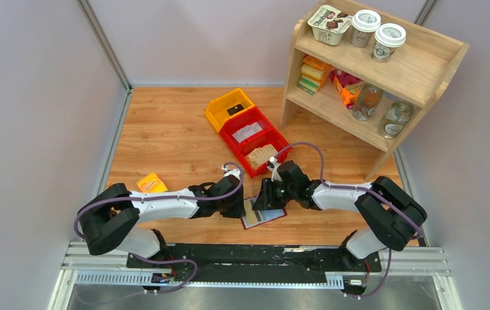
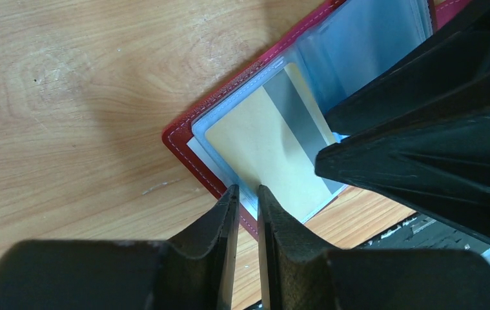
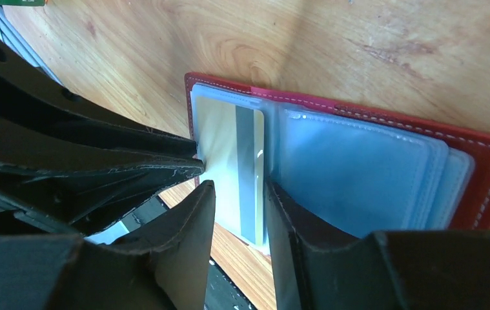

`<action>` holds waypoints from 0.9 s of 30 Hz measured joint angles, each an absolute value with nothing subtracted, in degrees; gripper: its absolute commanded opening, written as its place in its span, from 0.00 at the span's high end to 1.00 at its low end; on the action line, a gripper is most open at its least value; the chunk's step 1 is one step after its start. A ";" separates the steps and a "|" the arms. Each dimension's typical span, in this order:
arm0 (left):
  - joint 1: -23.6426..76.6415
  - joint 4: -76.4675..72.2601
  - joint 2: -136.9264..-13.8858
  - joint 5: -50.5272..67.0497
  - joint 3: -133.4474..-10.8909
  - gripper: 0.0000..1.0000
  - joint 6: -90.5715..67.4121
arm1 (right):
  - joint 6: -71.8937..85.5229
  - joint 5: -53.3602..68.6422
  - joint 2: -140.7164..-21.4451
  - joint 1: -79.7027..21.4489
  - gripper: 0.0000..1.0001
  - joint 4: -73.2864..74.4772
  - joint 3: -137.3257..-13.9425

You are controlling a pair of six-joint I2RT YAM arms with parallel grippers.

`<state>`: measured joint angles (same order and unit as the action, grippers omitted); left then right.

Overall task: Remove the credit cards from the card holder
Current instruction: Remove the credit card from the card holder.

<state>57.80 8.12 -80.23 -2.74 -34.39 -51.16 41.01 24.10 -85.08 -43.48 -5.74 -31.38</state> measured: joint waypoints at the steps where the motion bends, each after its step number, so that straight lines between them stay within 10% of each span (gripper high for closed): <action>1: 57.80 8.12 -80.23 -2.83 -34.37 0.75 -51.16 | 41.32 24.75 -85.97 -43.46 0.62 -6.42 -31.38; 9: 57.80 9.34 -79.79 -3.55 -34.39 0.79 -51.11 | 43.79 29.45 -89.08 -42.94 0.82 -12.49 -30.17; 27: 57.78 10.41 -79.55 -4.08 -34.39 1.00 -50.96 | 50.81 34.09 -89.38 -42.96 0.83 -28.80 -25.28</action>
<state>57.78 10.41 -79.55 -4.08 -34.39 -50.96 50.81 34.09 -89.38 -42.96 -28.80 -25.28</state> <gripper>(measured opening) 0.007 0.163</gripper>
